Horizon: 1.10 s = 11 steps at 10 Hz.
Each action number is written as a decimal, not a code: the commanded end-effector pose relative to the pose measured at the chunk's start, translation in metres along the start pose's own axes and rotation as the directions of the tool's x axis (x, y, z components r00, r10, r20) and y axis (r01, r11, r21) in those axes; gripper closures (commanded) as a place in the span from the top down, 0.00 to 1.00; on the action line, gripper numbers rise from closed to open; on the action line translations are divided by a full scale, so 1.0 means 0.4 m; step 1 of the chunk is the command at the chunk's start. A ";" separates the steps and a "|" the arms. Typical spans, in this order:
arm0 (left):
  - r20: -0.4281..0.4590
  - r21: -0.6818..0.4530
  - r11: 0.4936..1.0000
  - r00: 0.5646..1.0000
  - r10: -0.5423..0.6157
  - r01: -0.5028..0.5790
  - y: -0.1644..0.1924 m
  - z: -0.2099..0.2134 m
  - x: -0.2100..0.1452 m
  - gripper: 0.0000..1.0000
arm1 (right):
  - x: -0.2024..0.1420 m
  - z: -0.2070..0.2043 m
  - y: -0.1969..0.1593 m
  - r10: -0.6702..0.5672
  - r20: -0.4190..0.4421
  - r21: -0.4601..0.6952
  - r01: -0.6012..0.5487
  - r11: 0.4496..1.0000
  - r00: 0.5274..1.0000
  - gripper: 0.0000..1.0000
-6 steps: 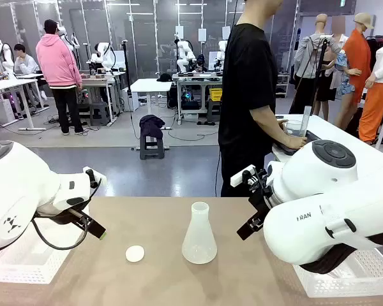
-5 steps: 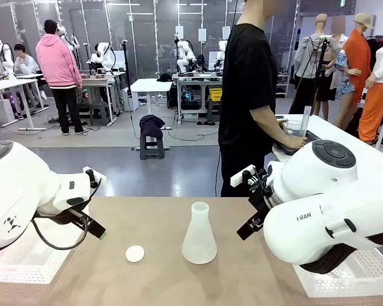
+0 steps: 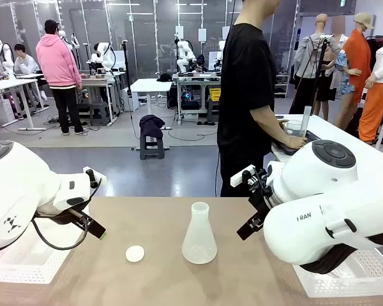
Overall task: Prepare the solutions needed for the experiment.
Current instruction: Pick up the Plastic Funnel and insert it into the Big flask.
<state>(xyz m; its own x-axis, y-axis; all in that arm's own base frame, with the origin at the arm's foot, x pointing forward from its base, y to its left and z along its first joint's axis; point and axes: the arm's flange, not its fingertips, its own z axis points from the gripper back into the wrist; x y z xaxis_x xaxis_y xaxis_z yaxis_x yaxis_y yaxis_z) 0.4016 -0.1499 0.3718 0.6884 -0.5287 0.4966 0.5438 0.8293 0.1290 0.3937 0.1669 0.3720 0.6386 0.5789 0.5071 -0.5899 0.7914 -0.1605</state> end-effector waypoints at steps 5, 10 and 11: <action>0.000 0.000 1.000 1.000 0.001 -0.001 0.000 0.000 0.000 1.00 | 0.000 0.000 0.000 -0.002 0.000 0.000 0.002 1.000 1.000 1.00; 0.000 0.000 1.000 1.000 0.001 -0.001 0.000 0.000 0.000 1.00 | 0.000 0.000 0.000 -0.002 0.000 0.000 0.002 1.000 1.000 1.00; 0.000 0.000 1.000 1.000 0.001 -0.001 0.000 0.000 0.000 1.00 | 0.000 0.000 0.000 -0.002 0.000 0.000 0.002 1.000 1.000 1.00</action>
<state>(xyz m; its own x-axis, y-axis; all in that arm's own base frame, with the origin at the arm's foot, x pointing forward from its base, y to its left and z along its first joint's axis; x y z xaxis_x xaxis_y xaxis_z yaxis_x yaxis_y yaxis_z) 0.4016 -0.1499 0.3718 0.6884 -0.5287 0.4966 0.5438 0.8293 0.1290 0.3937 0.1669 0.3720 0.6386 0.5789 0.5070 -0.5899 0.7914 -0.1606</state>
